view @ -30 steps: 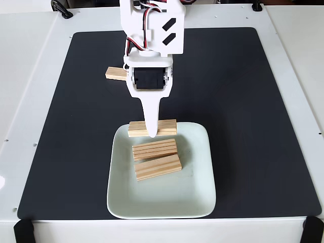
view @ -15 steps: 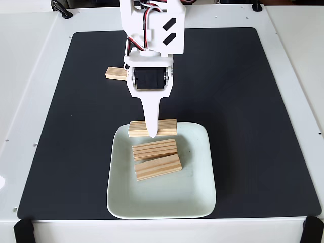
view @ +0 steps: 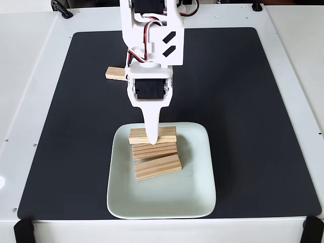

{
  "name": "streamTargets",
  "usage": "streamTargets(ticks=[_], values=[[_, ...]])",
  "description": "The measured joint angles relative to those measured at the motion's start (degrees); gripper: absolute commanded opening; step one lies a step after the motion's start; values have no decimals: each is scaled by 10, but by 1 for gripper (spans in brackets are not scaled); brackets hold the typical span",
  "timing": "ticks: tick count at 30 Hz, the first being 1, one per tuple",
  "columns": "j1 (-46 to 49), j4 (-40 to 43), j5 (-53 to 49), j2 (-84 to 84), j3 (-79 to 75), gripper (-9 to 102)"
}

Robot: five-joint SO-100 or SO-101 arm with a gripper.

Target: Pick up the wooden block and place them on the plate.

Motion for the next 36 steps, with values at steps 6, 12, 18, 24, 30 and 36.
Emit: streamTargets(ticks=[6, 12, 18, 24, 30, 36], values=[[0, 0, 0, 1, -1, 0], [0, 0, 0, 1, -1, 19], [5, 0, -1, 1, 23, 25], [5, 0, -1, 28, 84, 25], [4, 0, -1, 46, 90, 25], [0, 0, -1, 70, 90, 14]])
